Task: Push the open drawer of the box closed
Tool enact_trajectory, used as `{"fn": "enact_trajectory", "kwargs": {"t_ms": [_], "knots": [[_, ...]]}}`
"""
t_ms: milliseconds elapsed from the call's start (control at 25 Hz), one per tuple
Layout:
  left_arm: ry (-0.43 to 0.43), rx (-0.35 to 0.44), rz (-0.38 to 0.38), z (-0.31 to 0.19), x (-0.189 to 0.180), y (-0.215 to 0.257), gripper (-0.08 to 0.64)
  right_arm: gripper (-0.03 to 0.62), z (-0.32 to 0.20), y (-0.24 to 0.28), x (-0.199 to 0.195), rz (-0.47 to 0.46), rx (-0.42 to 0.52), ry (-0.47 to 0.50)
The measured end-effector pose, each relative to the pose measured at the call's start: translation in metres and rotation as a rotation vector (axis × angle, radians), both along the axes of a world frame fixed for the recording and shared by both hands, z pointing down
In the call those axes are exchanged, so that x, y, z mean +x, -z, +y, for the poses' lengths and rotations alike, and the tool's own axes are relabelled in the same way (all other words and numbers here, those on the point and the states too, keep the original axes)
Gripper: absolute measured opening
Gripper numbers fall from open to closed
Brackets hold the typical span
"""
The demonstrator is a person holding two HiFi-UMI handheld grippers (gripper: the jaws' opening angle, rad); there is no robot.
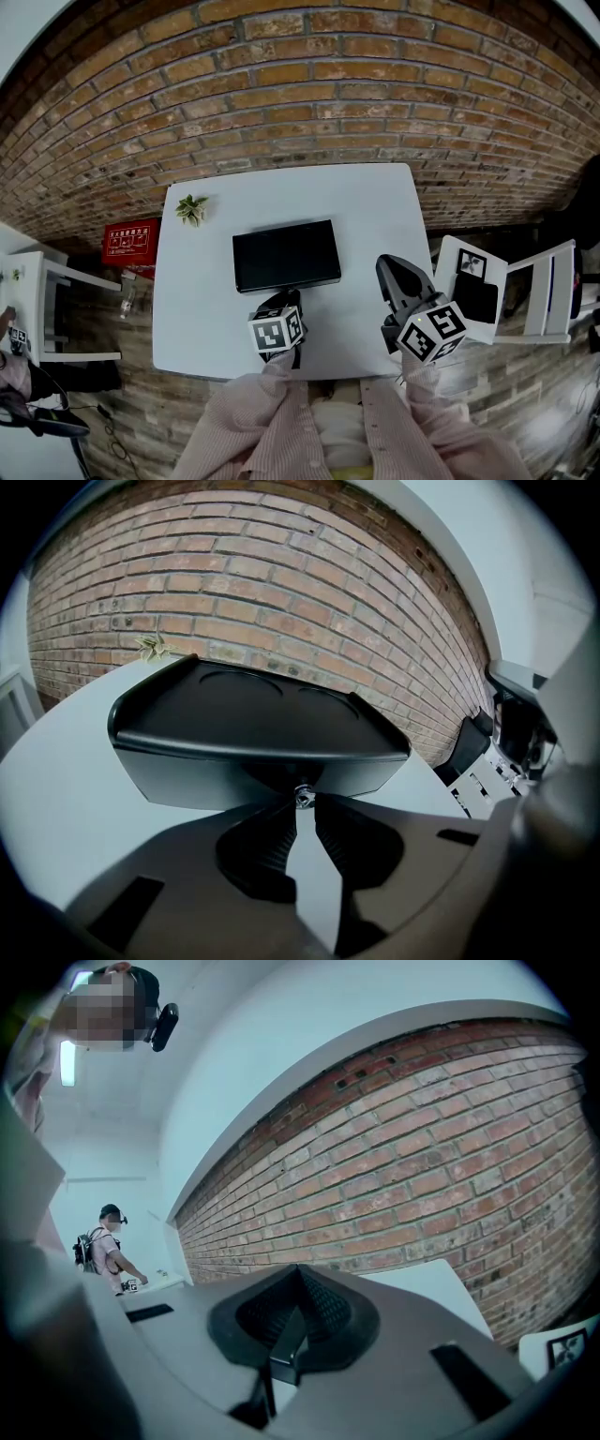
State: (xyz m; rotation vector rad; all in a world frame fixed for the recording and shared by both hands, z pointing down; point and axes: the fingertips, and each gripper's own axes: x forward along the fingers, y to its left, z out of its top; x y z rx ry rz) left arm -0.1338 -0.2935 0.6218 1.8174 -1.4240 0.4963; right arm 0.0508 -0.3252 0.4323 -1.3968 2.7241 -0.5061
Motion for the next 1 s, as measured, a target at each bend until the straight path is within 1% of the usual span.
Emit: {"fn": "enact_trajectory", "kwargs": {"t_ms": [280,440,600,720,760,920,1000], "knots": [[-0.002,0.003,-0.008,-0.001,0.0,0.0,0.058,0.003,-0.003,0.002,0.0,0.001,-0.001,-0.001],[-0.021,0.019,-0.075,0.0,-0.001,-0.002,0.063,0.003,-0.003,0.004,0.001,0.001,0.002,-0.005],[-0.002,0.089,-0.12,0.001,-0.003,0.003,0.081,0.003,-0.001,0.003,0.002,0.003,0.004,-0.006],[0.02,0.161,-0.148,0.003,-0.005,0.016,0.097,0.003,0.0,0.003,0.003,0.003,0.006,-0.002],[0.023,0.187,-0.154,0.004,-0.006,0.02,0.089,0.003,0.001,0.004,0.003,0.003,0.008,-0.001],[0.016,0.258,-0.17,0.01,-0.007,0.036,0.009,0.003,0.004,0.006,0.0,0.001,0.013,0.012],[0.015,0.288,-0.169,0.015,-0.008,0.045,-0.001,0.003,0.007,0.006,-0.003,0.001,0.014,0.021]]}}
